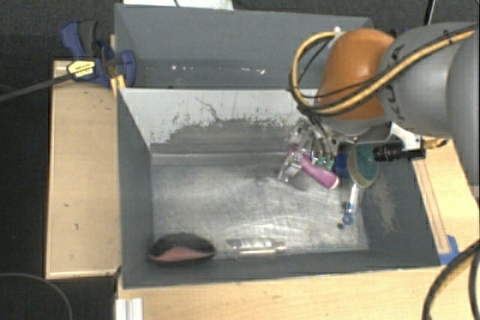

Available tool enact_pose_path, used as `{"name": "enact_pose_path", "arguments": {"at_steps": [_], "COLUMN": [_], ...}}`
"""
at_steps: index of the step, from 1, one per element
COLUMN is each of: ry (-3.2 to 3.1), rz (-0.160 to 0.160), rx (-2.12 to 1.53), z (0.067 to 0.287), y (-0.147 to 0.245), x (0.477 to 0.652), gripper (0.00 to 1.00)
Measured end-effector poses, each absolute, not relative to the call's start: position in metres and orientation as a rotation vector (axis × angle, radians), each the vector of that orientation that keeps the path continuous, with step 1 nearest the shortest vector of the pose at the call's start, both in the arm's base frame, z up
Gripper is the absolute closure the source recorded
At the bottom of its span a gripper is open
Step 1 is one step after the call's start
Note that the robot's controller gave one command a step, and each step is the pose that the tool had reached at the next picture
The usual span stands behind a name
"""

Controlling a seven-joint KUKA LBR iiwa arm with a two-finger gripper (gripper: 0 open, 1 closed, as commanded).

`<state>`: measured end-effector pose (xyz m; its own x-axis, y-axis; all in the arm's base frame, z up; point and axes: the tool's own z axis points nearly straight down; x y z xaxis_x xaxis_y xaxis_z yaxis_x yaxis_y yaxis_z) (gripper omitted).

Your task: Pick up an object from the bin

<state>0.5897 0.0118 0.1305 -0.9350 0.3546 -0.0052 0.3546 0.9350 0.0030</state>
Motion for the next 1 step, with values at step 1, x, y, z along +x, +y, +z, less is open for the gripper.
{"name": "enact_pose_path", "arguments": {"at_steps": [1], "ry": [3.085], "rz": [0.003], "rx": [0.559], "z": [0.1693], "y": [0.0118], "x": [0.5907], "gripper": [1.00]}}
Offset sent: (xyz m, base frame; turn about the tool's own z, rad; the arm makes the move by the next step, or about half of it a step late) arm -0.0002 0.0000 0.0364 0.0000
